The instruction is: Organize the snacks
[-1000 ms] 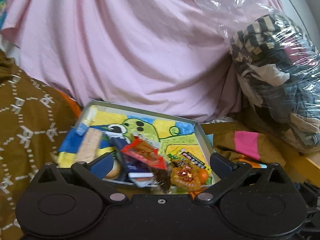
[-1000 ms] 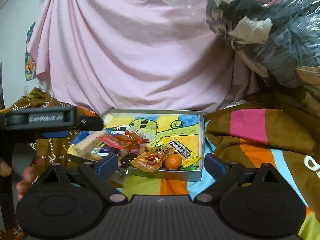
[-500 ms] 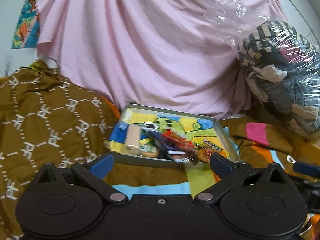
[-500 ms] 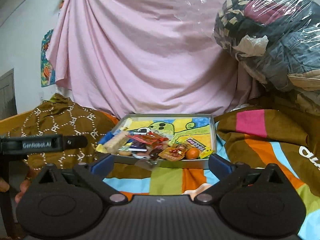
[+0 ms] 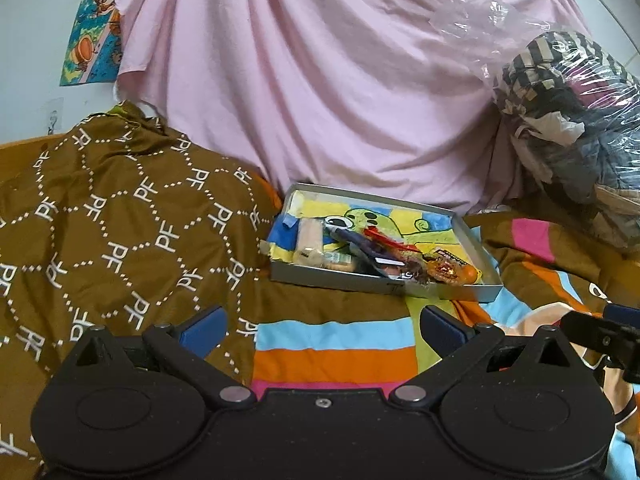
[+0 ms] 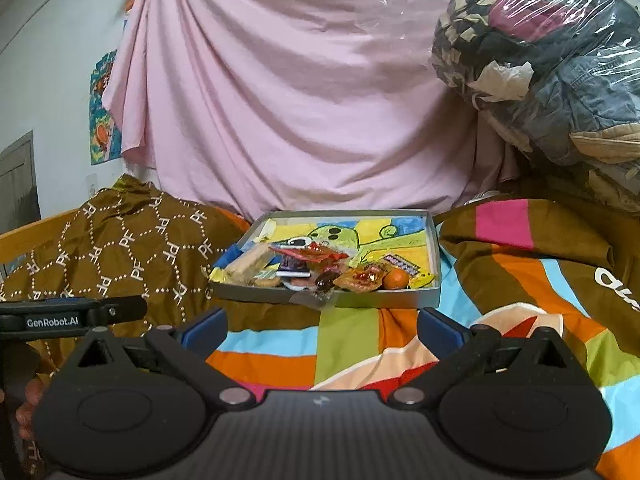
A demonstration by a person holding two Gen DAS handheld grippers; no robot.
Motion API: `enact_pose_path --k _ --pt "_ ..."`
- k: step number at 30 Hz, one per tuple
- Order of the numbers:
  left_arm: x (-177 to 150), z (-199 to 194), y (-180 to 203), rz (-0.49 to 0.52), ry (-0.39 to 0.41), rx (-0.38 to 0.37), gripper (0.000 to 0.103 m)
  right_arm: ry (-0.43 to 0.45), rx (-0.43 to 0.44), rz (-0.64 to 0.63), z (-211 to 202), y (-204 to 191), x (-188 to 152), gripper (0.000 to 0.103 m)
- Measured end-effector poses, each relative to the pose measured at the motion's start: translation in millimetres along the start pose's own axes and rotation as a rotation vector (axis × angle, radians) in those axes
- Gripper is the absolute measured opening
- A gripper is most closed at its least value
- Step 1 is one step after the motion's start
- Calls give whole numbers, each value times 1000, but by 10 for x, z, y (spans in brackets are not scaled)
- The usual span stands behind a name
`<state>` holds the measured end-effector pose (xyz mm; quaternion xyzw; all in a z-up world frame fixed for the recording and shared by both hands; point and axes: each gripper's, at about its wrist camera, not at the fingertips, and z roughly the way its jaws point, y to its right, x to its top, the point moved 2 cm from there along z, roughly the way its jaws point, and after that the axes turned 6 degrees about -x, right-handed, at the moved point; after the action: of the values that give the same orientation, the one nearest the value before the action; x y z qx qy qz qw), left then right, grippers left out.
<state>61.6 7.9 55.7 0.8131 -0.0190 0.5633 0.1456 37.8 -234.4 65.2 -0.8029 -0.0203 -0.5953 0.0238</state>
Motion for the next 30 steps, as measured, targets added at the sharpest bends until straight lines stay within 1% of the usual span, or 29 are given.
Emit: enact_pose_path --k 7,13,17,21,30 --pt "-128 -90 -24 25 -25 -22 102 -55 -8 -1 -7 -58 -193 103" --pt "-296 -162 -82 29 -46 3 102 -77 -21 5 -3 -107 -307 103" --pt "-384 -131 -133 23 -79 33 102 -97 -26 7 31 -146 -383 103" --pt "-421 -100 -169 16 -96 43 102 -116 -25 6 72 -166 -426 103" --pt "-435 -78 -147 25 -101 42 102 -130 -27 14 116 -179 -443 103"
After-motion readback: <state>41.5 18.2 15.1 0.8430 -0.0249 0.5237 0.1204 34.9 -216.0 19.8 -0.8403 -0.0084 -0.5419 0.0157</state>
